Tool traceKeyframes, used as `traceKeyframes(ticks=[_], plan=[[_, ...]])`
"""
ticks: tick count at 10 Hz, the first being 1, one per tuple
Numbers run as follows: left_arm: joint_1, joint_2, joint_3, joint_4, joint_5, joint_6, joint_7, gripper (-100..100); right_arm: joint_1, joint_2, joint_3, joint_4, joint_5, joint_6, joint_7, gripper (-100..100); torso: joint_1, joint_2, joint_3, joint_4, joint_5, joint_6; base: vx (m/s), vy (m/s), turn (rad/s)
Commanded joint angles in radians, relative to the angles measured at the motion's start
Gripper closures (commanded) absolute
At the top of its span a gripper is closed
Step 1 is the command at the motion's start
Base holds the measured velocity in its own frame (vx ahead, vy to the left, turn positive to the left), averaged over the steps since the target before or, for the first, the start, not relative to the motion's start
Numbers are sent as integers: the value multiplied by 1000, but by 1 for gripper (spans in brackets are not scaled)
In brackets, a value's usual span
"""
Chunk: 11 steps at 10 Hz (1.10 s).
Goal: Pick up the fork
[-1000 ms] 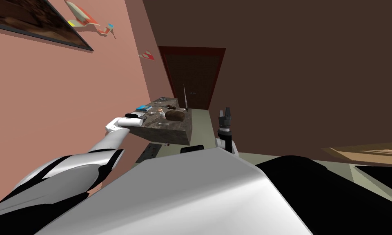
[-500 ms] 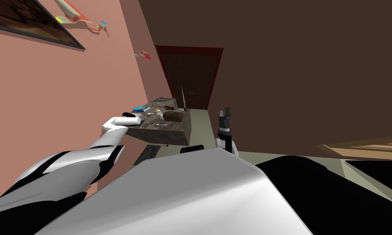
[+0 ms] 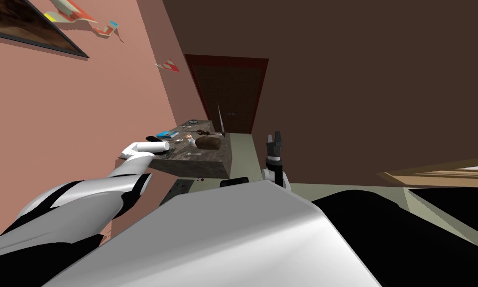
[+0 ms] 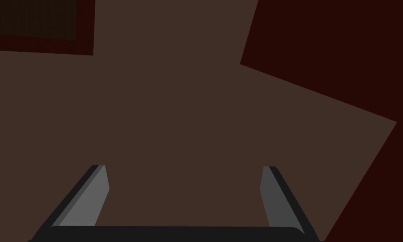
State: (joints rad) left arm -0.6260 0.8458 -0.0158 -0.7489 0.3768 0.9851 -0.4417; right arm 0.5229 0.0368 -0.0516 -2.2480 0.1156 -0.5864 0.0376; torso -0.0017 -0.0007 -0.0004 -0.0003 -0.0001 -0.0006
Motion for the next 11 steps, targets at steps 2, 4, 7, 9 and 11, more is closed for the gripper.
traceKeyframes(ticks=[2, 4, 7, 9, 11], plan=[[-41, -3, 4, 68, 21, 39, -28, -100, 0, 0, 0, 0, 0, 0, 0, 0, 1, 0, 0, 0, 0, 0, 10, -18, -42], [-64, -7, 10, 100, 38, 76, -46, -100, 0, 0, 0, 0, 0, 0, 0, 0, 0, 0, 0, 0, 0, 0, 16, -23, -59], [-105, -17, 19, 195, 70, 137, -81, -100, 0, 0, 0, 0, 0, 0, 0, 0, 0, 0, 0, 0, 0, 0, 22, -25, -91], [-121, -24, 24, 229, 84, 168, -96, -100, 0, 0, 0, 0, 0, 0, 0, 0, 0, -1, 0, 0, 0, 0, 23, -27, -41], [-135, -31, 28, 251, 97, 192, -110, -100, 0, 0, 0, 0, 0, 0, 0, 0, -1, -1, -1, 0, 0, 0, 25, -25, -70]])
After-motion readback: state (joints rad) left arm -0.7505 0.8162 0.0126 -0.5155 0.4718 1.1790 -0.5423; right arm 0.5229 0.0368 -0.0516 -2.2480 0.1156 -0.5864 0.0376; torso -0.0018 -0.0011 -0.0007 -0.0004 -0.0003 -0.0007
